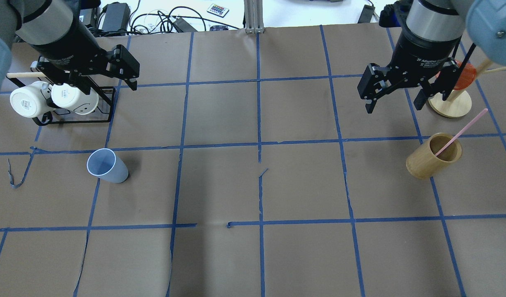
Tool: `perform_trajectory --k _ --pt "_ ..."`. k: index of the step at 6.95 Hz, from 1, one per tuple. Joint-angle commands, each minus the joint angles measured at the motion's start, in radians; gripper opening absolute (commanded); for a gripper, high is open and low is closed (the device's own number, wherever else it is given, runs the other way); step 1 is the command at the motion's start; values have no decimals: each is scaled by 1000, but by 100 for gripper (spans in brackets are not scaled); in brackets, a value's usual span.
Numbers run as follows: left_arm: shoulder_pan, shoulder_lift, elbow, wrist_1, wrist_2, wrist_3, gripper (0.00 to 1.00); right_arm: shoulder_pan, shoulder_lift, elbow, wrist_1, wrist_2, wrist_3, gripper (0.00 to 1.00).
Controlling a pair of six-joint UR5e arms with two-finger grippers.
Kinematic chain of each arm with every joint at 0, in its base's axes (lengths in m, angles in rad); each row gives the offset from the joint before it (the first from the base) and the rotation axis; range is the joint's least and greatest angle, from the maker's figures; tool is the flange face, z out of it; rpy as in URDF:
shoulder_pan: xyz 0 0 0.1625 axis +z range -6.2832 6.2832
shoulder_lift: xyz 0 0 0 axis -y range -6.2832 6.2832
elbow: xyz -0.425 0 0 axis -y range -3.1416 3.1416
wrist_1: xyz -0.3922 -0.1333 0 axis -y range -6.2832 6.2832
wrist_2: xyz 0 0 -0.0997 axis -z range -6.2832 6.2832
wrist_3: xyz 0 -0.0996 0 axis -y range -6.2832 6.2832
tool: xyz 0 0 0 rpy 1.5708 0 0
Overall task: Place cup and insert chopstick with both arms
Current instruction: 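Lower the left gripper toward the light blue cup while the right gripper approaches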
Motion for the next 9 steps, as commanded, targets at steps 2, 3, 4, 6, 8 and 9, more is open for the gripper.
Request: perform_trajectory --k 2,3,4,6,8,9 --pt "0 1 -3 0 2 0 100 1 15 0 -3 0 -2 100" --pt "0 1 2 0 0 0 100 1 20 0 -1 0 -2 100" --pt "0 -1 -1 0 0 0 100 1 20 0 0 0 -2 100" --pt "40 2 -23 -2 3 117 100 -28 32 0 -6 -4 -157 100" --pt "191 5 -117 17 76 318 99 -123 36 0 -7 -90 -402 100" --pt "280 11 -193 65 75 427 96 -172 47 11 -9 -116 -499 100"
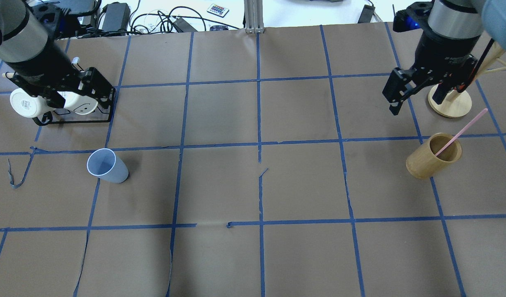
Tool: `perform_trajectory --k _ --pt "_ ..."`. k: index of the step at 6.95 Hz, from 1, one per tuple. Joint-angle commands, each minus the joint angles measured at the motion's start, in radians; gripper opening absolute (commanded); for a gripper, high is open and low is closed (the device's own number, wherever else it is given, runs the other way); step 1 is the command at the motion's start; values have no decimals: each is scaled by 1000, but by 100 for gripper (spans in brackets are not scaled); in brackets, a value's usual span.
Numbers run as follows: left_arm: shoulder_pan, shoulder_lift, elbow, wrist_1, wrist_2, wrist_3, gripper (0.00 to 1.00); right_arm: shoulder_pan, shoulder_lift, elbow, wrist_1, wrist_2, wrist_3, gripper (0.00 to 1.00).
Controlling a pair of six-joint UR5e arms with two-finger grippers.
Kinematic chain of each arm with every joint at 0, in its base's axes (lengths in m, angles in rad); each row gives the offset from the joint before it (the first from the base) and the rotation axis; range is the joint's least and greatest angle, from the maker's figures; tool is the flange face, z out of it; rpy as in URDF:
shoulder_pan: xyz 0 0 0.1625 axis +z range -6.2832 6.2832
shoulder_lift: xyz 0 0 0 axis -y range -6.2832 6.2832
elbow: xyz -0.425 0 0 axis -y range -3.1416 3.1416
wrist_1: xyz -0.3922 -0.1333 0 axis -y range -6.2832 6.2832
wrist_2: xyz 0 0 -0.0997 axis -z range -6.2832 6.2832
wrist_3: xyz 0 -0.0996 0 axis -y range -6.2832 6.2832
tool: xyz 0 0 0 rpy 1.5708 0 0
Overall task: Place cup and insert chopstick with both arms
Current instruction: 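Grasp the light blue cup rim with the left gripper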
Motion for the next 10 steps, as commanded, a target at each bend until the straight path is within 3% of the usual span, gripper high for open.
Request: perform_trajectory --k 1,3,4,5,7,9,10 --pt "153 13 -148 93 13 181 93 -93 31 34 -13 -94 -258 100" --pt "225 -10 -318 323 2 201 91 -118 50 104 -102 -223 -441 99" --pt "269 -21 -388 420 -61 238 91 -120 62 126 -168 -251 -534 98" --pt "283 -35 -412 430 -100 241 91 -120 74 129 -185 -250 -564 98" --pt "280 -59 -414 432 -103 231 91 -120 96 144 -265 -251 -818 98" --pt "270 -72 -426 431 -99 182 89 -120 97 174 -363 -268 -915 98" --pt "270 -78 -447 437 -100 179 73 -120 111 174 -377 -268 -1007 98"
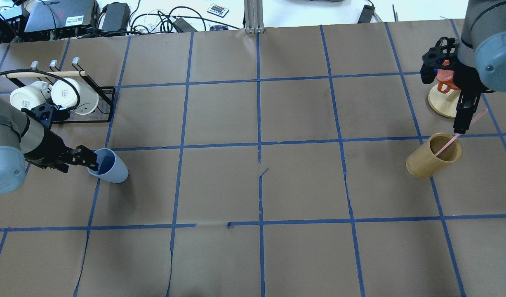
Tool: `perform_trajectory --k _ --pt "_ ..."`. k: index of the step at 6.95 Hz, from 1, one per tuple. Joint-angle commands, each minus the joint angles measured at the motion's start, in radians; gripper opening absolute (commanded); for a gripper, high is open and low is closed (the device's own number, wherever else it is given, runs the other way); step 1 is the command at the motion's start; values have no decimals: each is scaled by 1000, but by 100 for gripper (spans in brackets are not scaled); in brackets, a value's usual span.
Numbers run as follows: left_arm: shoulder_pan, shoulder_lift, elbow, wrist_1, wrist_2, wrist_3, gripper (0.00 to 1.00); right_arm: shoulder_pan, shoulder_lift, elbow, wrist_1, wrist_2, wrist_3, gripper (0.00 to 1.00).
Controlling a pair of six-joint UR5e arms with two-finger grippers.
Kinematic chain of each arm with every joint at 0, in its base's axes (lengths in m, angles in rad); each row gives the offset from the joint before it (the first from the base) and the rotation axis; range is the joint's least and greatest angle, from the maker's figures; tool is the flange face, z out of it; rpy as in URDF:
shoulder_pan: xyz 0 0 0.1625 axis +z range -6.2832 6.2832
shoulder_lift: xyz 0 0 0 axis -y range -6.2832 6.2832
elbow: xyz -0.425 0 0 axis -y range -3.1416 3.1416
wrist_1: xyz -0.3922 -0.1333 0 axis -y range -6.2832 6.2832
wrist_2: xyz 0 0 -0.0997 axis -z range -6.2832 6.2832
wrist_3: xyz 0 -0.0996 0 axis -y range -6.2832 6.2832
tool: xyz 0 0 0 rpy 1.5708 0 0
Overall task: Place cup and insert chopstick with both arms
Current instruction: 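Grasp the light blue cup rim with the left gripper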
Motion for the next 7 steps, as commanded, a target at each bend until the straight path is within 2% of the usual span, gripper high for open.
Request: perform_trajectory --k 1,2,3,5,7 --pt "-1 -23 -22 18 1 -12 38 0 22 8 -56 -10 -123 98" --pt "-3 -43 -22 20 -1 -31 14 -2 23 22 -59 -19 -140 98" --pt "-16 -49 -21 23 -2 -142 0 -18 22 37 -59 -54 -143 98" --pt "-108 -40 11 27 13 -222 0 -95 20 56 -62 -54 -207 94" --pt "-137 8 31 -9 0 -270 0 -98 20 56 -62 -54 -209 73"
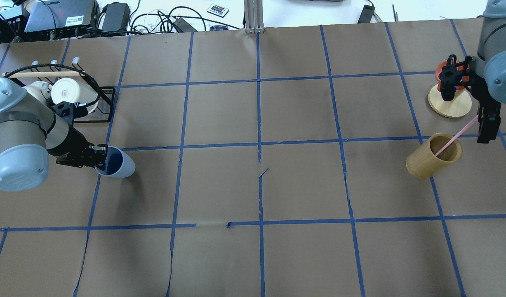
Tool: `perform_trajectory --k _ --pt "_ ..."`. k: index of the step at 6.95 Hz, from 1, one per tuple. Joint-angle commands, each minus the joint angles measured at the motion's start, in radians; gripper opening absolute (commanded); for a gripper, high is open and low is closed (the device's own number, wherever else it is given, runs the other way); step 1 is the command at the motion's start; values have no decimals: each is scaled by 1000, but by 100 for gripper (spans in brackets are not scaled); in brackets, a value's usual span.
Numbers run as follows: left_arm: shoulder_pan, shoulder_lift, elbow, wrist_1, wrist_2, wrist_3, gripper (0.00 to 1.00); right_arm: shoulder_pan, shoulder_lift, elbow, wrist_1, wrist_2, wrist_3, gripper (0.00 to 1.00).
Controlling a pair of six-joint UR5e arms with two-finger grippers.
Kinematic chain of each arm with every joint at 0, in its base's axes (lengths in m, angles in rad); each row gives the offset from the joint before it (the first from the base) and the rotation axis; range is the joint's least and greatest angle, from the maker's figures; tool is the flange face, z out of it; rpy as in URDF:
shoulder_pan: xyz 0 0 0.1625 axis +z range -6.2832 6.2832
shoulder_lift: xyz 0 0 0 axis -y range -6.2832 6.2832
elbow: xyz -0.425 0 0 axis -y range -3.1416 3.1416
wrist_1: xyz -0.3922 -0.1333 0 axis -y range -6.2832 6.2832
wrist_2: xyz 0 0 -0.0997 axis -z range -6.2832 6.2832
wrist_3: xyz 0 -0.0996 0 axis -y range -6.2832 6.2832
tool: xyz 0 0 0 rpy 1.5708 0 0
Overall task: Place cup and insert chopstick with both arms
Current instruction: 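Carry the light blue cup with the left gripper to the table center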
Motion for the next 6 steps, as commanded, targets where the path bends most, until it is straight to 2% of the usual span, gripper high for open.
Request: perform_trajectory --k 1,3,4,6 --pt "-129 52 13 -19 -4 -188 0 -6 -2 -3 4 1 -6 67" --pt "-434 34 105 -20 10 -532 0 -6 -6 -8 11 13 -5 61" --pt "-550 10 154 -29 8 -659 0 -6 -8 -8 14 13 -3 58" --pt "-676 -29 151 -29 -4 -788 0 -6 -11 -8 20 15 -2 40"
